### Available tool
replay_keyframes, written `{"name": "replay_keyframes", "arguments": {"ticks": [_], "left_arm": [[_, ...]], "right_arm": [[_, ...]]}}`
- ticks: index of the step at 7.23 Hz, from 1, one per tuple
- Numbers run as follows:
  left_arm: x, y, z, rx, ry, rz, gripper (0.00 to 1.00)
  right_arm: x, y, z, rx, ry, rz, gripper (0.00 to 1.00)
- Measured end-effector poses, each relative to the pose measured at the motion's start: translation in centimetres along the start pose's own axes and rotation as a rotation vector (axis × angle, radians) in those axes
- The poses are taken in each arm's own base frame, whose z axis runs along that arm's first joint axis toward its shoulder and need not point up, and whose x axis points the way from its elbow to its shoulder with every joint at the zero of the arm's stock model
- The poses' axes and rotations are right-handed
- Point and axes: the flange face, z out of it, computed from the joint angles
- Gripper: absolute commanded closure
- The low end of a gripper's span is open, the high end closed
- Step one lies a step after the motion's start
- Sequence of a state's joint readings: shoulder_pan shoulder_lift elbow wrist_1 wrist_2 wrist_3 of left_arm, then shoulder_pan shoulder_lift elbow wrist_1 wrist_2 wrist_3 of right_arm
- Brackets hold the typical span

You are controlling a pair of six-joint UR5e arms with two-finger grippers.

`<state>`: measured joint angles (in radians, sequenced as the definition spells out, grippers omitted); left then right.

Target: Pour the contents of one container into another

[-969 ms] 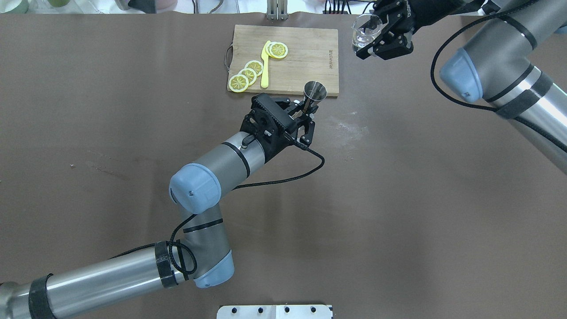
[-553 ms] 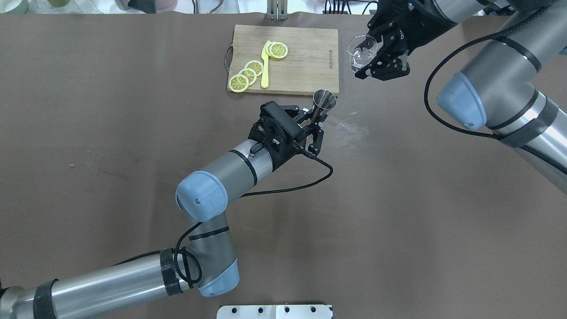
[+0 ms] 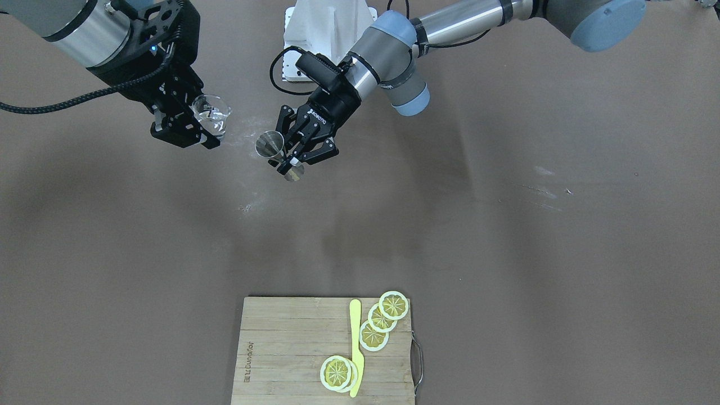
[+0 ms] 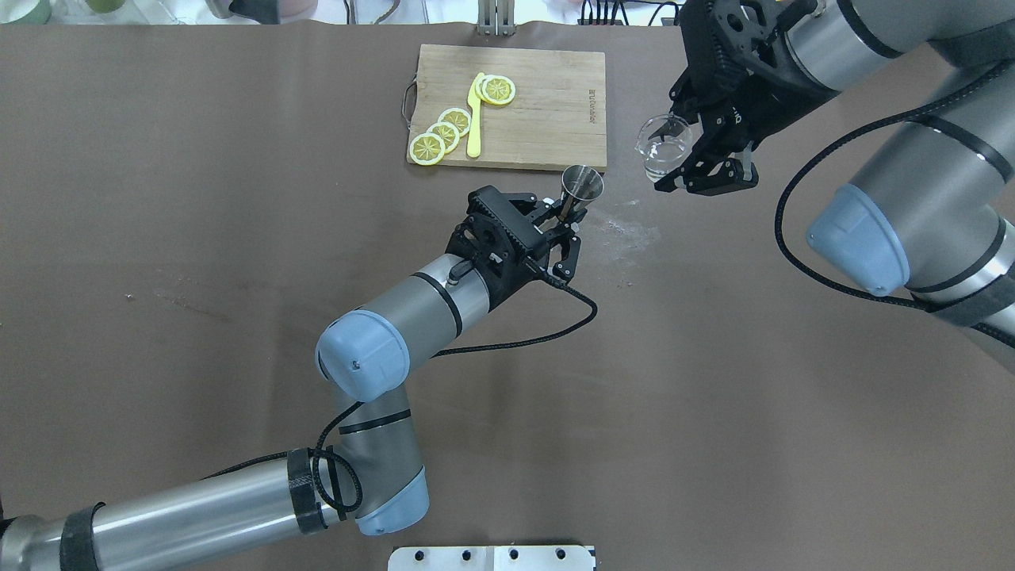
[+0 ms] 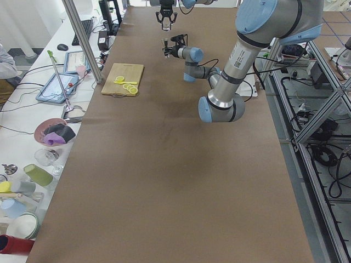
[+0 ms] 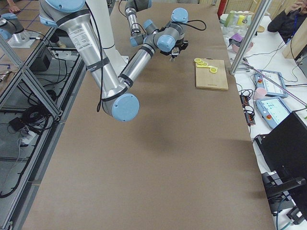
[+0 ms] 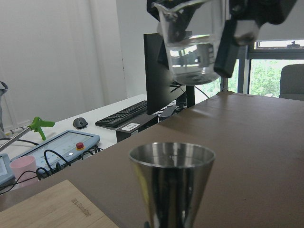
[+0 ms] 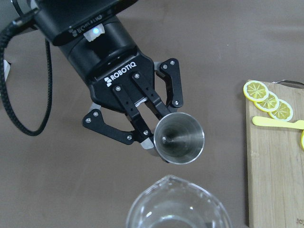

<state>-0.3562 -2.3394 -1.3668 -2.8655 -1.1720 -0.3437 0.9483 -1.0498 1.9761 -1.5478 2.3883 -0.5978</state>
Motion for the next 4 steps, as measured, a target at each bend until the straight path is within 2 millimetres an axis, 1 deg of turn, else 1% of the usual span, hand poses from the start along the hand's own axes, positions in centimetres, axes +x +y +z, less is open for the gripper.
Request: {"name": "replay_keyframes", "arguments": {"ticks": [2,4], "left_arm": [[0.0,0.0,0.0,0.000,0.000,0.001,1.00],[0.0,-0.1,0.0,0.002,0.001,0.000,1.00]], "right_arm": [[0.3,0.3,0.4,-0.062,-0.020,0.010,1.00],[1.1,-0.6,1.0,-0.089,-0.034,0.018,1.00]]}}
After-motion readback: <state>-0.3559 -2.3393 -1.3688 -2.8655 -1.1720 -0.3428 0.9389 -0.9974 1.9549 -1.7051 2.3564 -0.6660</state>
